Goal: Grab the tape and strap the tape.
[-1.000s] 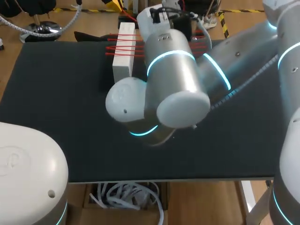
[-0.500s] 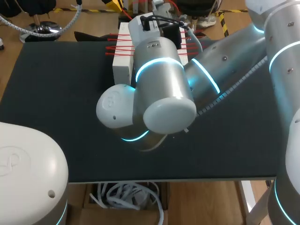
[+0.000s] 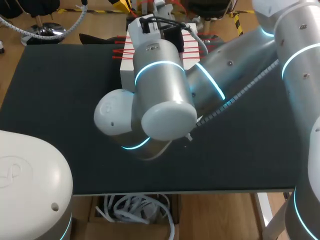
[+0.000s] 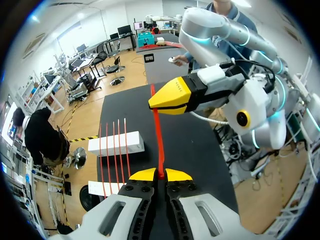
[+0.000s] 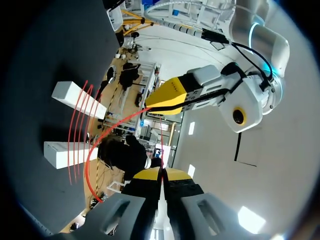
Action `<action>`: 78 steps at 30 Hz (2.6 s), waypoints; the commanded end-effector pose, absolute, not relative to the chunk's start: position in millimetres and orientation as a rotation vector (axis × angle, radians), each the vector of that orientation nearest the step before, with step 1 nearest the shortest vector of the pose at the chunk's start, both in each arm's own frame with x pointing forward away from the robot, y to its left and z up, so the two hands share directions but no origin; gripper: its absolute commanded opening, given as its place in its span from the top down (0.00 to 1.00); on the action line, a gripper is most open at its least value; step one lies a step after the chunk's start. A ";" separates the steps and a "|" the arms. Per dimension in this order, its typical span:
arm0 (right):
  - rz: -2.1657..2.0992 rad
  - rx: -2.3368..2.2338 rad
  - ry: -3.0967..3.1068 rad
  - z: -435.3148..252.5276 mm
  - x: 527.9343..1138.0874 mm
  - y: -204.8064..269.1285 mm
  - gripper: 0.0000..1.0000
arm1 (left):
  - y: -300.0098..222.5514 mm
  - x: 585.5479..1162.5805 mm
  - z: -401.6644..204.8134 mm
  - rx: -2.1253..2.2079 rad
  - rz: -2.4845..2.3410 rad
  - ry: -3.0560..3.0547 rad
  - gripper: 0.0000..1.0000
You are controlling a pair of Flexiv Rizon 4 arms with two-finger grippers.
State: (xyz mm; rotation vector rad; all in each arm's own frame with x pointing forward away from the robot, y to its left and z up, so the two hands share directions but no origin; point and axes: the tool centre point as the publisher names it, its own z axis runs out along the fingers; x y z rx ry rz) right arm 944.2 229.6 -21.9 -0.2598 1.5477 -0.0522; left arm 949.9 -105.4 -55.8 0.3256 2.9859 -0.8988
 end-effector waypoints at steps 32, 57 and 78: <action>-0.058 -0.297 1.571 -33.2 944.4 254.0 1.00 | -105.1 949.8 -55.0 0.325 -0.894 2.989 1.00; -0.010 -0.350 1.560 -35.0 952.7 281.8 1.00 | -105.1 949.8 -55.0 0.325 -0.894 2.989 1.00; -0.017 -0.355 1.551 -32.4 948.1 281.0 1.00 | -105.1 949.8 -55.0 0.325 -0.894 2.989 1.00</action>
